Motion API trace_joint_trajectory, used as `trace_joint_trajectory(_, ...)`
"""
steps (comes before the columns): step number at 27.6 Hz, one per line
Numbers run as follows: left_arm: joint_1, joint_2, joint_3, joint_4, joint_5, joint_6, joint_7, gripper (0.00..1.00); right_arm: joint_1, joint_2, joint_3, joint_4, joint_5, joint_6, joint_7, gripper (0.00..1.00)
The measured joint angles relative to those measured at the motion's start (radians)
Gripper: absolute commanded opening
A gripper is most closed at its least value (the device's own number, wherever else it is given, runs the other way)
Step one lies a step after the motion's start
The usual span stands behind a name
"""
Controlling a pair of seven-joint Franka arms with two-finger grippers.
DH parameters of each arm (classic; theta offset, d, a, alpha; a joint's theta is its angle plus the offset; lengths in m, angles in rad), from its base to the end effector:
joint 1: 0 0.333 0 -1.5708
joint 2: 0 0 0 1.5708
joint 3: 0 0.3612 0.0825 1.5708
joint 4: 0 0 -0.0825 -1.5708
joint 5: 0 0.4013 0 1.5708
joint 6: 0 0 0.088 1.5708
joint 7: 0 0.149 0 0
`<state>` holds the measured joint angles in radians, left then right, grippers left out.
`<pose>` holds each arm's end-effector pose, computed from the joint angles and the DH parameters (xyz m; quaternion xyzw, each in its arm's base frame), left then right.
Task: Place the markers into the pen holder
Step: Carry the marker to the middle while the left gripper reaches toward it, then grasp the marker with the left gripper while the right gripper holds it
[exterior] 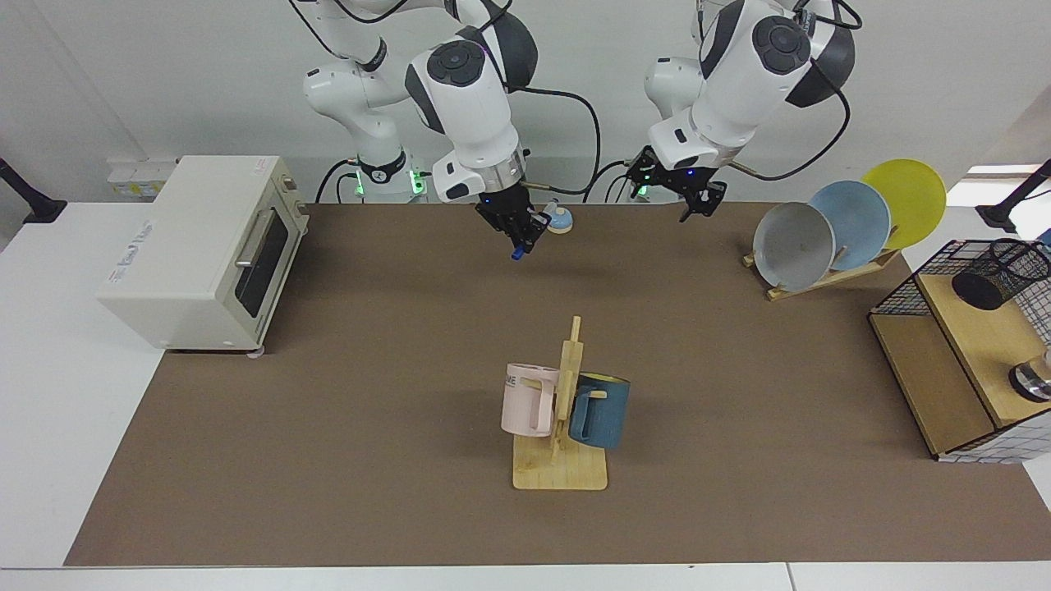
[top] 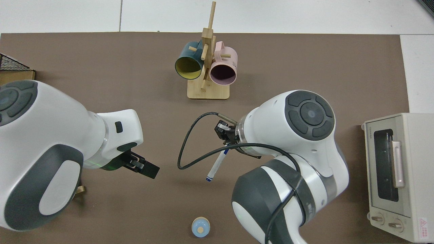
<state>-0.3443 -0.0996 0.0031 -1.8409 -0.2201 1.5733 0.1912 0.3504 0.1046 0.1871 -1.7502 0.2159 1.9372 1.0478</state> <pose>0.4774 -0.2039 0.5558 0.9580 -0.2514 -0.0914 0.1030 0.5302 0.3380 0.5131 -0.9512 0.2845 0.0504 0.1080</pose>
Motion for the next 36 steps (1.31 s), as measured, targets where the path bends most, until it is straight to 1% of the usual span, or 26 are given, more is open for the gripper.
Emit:
trace_joint_trajectory(4, -0.021, -0.003, -0.002, -0.001, -0.037, -0.001, 0.055, 1.00, 0.000, 0.000, 0.000, 0.000, 0.032, 0.015, 0.008, 0.00)
trace_joint_trajectory(8, -0.044, -0.005, -0.009, -0.001, -0.072, 0.002, 0.072, 1.00, 0.000, 0.001, 0.000, 0.000, 0.073, 0.036, 0.045, 0.00)
trace_joint_trajectory(12, -0.053, -0.006, -0.025, -0.001, -0.101, 0.008, 0.083, 1.00, 0.000, 0.005, 0.000, 0.000, 0.130, 0.039, 0.067, 0.00)
trace_joint_trajectory(15, -0.055, -0.007, -0.037, -0.001, -0.120, 0.025, 0.089, 1.00, 0.000, 0.012, 0.000, -0.001, 0.155, 0.039, 0.094, 0.00)
trace_joint_trajectory(20, -0.056, -0.013, -0.061, -0.011, -0.129, 0.058, 0.091, 0.99, 0.007, 0.025, 0.000, -0.001, 0.161, 0.039, 0.155, 0.00)
trace_joint_trajectory(26, -0.056, -0.042, -0.089, -0.057, -0.130, 0.108, 0.093, 0.99, 0.039, 0.040, 0.001, -0.001, 0.161, 0.033, 0.169, 0.00)
trace_joint_trajectory(31, -0.056, -0.059, -0.092, -0.076, -0.130, 0.115, 0.113, 0.99, 0.061, 0.041, 0.002, 0.001, 0.161, -0.018, 0.192, 0.00)
trace_joint_trajectory(36, -0.057, -0.066, -0.098, -0.085, -0.130, 0.119, 0.122, 0.95, 0.063, 0.041, 0.001, 0.008, 0.161, -0.045, 0.210, 0.00)
